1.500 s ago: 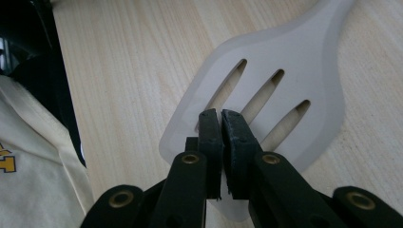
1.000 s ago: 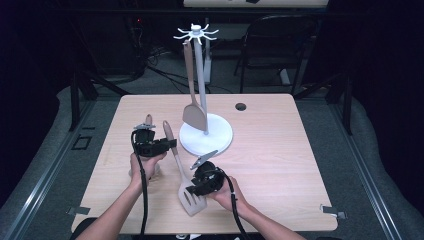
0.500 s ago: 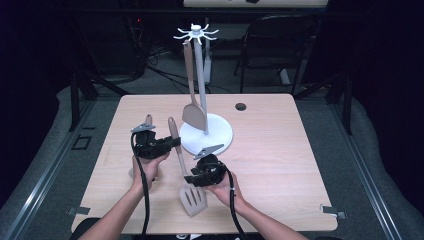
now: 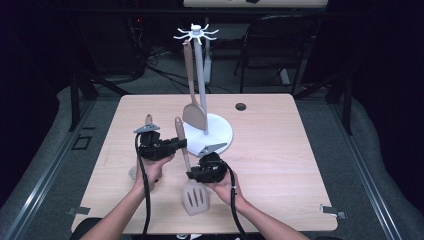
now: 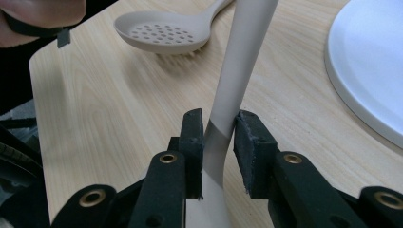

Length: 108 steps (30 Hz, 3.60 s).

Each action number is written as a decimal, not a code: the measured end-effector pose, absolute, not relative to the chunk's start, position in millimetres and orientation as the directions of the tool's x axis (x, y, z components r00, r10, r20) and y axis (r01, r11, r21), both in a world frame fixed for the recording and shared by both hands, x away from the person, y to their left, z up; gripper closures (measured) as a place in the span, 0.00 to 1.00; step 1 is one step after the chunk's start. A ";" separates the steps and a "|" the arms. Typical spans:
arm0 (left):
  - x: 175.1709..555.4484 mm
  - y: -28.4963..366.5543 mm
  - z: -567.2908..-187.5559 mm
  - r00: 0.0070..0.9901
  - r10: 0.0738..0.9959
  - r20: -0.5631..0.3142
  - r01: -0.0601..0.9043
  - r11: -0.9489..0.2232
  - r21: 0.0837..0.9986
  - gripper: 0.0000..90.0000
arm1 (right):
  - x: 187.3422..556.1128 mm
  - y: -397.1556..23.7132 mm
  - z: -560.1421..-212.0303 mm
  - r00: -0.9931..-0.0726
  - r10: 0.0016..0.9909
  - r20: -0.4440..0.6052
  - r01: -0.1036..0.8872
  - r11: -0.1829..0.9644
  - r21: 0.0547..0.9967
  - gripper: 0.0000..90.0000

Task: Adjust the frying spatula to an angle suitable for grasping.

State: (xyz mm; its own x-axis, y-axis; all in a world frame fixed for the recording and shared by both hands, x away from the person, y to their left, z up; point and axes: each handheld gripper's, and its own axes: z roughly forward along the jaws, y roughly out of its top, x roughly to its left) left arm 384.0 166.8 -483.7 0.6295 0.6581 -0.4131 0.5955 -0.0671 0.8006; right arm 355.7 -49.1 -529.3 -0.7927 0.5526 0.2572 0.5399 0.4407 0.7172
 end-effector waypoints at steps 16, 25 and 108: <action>382.0 152.6 -503.5 0.675 0.623 -0.394 0.622 -0.194 0.758 0.75 | 359.0 -54.3 -529.2 -0.784 0.571 0.245 0.544 0.440 0.714 0.82; 380.4 146.6 -506.1 0.658 0.640 -0.397 0.626 -0.171 0.761 0.81 | 359.6 -57.3 -527.7 -0.779 0.579 0.240 0.547 0.442 0.711 0.81; 412.0 129.5 -398.0 0.806 0.563 -0.181 0.395 -0.284 0.874 0.86 | 409.4 -190.7 -498.8 -0.589 0.805 0.073 0.645 0.414 0.642 0.02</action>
